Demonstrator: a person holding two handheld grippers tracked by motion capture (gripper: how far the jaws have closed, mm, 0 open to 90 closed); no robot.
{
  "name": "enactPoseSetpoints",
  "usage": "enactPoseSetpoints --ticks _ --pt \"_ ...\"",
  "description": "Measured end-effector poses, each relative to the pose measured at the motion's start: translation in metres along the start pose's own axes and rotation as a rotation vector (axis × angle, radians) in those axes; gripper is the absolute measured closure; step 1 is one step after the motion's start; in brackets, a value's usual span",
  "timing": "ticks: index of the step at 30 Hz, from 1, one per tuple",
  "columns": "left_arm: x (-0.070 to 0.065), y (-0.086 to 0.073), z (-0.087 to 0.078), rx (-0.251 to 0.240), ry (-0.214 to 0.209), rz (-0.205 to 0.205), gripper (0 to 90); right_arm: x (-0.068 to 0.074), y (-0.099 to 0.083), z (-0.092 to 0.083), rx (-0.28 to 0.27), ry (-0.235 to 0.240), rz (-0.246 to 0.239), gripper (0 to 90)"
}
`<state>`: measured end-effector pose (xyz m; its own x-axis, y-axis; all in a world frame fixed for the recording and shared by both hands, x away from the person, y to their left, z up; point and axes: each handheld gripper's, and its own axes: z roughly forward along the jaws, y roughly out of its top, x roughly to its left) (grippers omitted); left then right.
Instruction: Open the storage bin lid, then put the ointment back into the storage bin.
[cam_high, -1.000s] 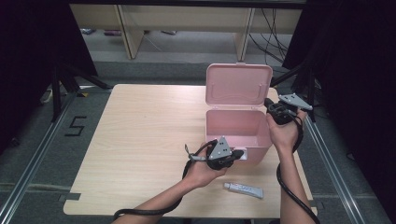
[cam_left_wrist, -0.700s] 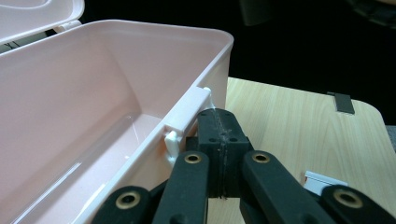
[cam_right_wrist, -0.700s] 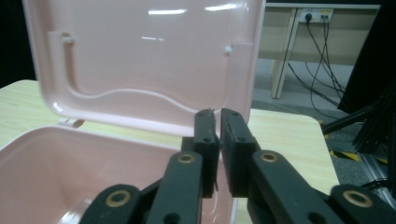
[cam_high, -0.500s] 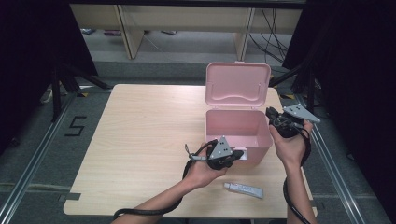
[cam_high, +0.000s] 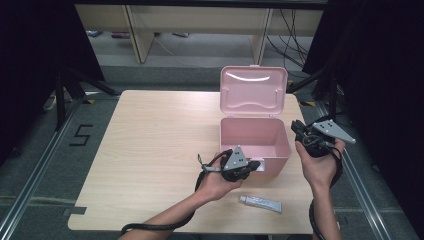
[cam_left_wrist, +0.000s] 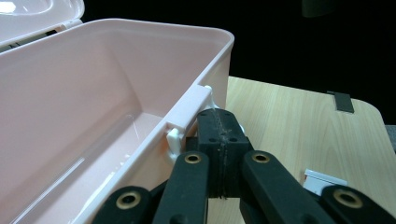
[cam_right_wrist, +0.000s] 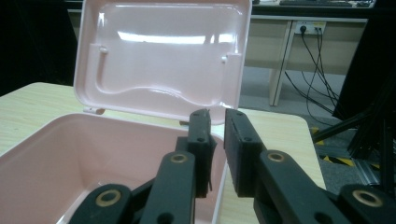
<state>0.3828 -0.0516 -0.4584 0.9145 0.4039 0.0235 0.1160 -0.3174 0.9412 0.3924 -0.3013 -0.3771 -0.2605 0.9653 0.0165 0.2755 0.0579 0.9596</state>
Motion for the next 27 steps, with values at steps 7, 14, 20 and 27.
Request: enactPoseSetpoints --ticks 7,14,20,27 --pt "0.001 0.0 0.0 -0.001 -0.003 0.01 89.4 0.003 -0.004 -0.004 0.032 0.013 0.005 79.9" --pt "0.002 0.002 0.001 0.003 -0.01 0.012 87.9 0.002 -0.007 -0.005 0.029 0.039 0.003 78.6" --pt "-0.001 0.003 0.001 -0.012 -0.022 0.014 82.2 0.002 -0.01 -0.006 0.051 0.053 0.01 78.3" --pt "-0.002 0.005 0.002 0.014 -0.029 0.036 77.8 0.001 -0.012 -0.008 0.071 0.051 0.006 78.3"
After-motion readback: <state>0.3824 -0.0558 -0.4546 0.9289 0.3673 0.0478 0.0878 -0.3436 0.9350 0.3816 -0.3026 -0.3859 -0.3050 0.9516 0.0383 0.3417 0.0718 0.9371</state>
